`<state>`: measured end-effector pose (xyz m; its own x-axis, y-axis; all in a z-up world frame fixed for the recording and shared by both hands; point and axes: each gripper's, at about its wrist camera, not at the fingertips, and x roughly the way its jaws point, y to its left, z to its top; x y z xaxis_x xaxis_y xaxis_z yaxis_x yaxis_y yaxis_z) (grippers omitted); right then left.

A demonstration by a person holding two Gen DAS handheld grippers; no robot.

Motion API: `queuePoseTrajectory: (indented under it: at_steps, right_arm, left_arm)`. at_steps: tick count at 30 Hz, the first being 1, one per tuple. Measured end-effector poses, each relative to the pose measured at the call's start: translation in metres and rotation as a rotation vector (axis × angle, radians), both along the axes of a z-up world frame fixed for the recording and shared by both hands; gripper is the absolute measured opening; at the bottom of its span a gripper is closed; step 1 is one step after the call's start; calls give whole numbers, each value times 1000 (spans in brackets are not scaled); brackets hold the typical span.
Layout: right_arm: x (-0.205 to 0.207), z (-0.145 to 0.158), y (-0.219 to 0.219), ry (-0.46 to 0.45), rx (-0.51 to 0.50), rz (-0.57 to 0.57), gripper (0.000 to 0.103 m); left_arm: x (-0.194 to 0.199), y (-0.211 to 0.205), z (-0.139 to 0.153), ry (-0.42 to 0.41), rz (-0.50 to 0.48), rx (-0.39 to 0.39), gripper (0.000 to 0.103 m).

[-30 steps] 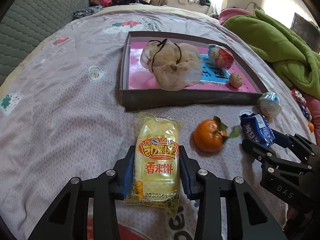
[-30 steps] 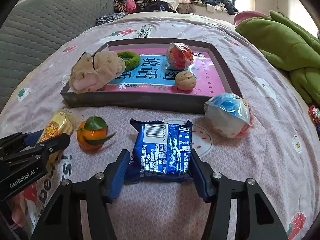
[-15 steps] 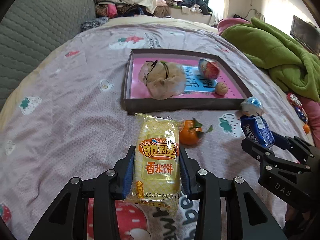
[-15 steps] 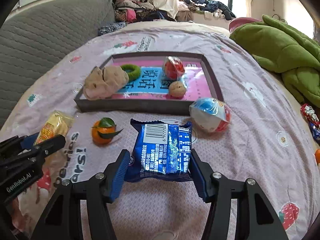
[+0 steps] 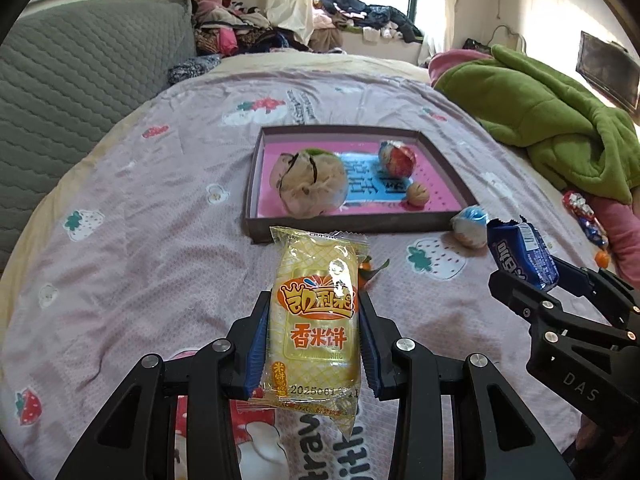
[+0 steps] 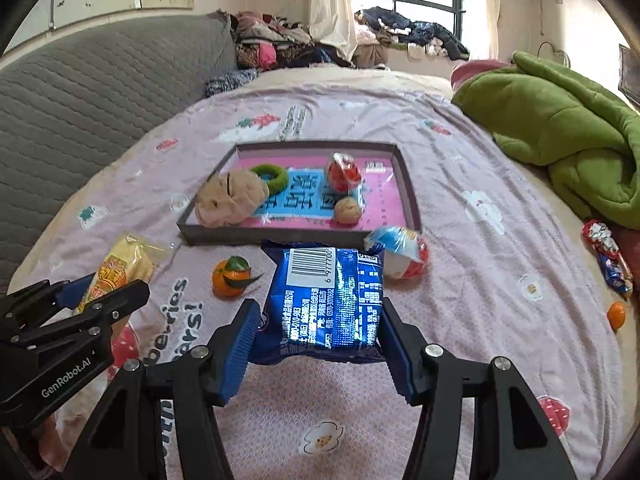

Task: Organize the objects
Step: 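Lift the bread package with the left gripper while the right gripper lifts the biscuit packet toward the tray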

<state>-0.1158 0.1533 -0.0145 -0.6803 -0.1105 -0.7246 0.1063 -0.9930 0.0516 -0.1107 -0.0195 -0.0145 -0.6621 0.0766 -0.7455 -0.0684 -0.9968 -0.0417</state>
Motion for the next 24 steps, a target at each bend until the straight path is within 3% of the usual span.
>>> queuePoseTrajectory:
  at_steps: [24]
  right_arm:
    - [51, 65, 4, 162, -11, 14, 58]
  left_arm:
    - [42, 16, 55, 104, -3, -15, 41]
